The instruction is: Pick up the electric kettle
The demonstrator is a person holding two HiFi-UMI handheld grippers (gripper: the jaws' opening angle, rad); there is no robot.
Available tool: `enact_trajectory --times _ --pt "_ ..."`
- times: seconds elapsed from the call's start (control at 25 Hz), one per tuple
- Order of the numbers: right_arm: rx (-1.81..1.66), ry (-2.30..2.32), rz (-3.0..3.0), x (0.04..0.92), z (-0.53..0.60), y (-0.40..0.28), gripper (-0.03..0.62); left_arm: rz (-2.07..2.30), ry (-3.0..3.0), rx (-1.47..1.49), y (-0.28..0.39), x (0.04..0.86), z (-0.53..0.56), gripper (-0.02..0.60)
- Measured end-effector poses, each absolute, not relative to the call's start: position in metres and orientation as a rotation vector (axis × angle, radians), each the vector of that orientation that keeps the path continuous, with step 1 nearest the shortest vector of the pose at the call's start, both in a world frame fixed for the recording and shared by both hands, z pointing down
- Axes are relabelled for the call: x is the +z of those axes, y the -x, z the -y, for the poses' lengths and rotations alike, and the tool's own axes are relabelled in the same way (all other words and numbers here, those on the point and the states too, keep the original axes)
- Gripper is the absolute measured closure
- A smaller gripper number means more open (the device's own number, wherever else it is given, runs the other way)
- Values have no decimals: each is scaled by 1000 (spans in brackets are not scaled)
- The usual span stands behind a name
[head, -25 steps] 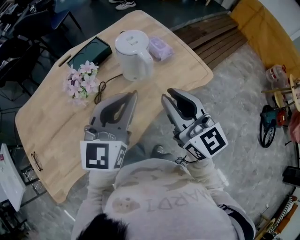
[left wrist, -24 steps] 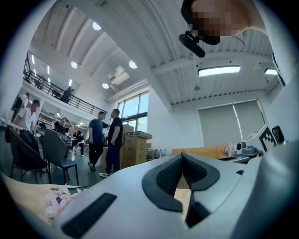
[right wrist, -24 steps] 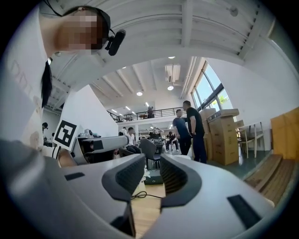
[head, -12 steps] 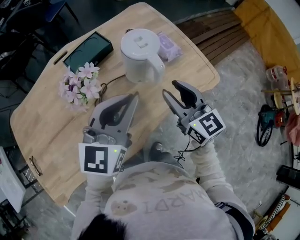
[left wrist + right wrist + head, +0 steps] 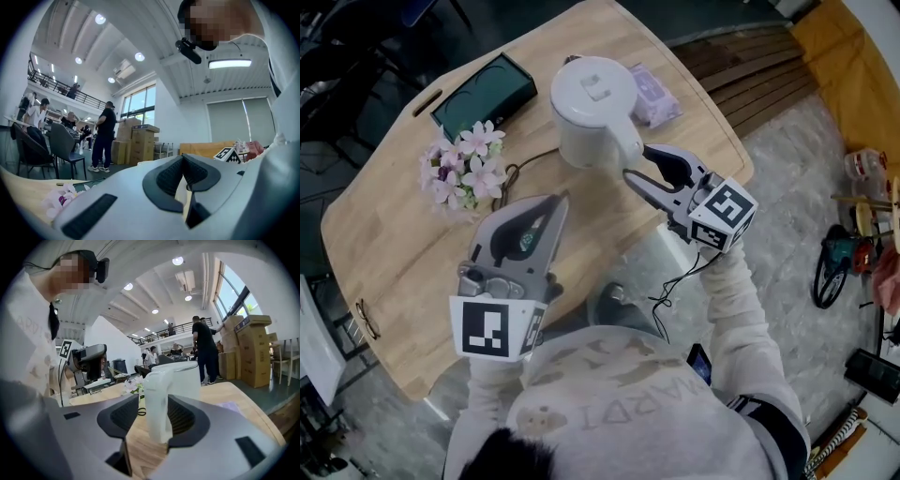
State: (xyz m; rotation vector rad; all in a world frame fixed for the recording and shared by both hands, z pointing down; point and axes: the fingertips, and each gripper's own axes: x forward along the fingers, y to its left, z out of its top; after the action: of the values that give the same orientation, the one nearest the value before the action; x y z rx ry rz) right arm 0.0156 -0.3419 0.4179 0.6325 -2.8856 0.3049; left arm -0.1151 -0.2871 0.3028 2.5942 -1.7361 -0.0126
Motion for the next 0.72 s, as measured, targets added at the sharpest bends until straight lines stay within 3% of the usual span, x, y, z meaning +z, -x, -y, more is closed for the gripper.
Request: enact_trajectory --times 0.72 --pt "342 -173 2918 431 335 45 416 1757 -2579 26 117 309 301 581"
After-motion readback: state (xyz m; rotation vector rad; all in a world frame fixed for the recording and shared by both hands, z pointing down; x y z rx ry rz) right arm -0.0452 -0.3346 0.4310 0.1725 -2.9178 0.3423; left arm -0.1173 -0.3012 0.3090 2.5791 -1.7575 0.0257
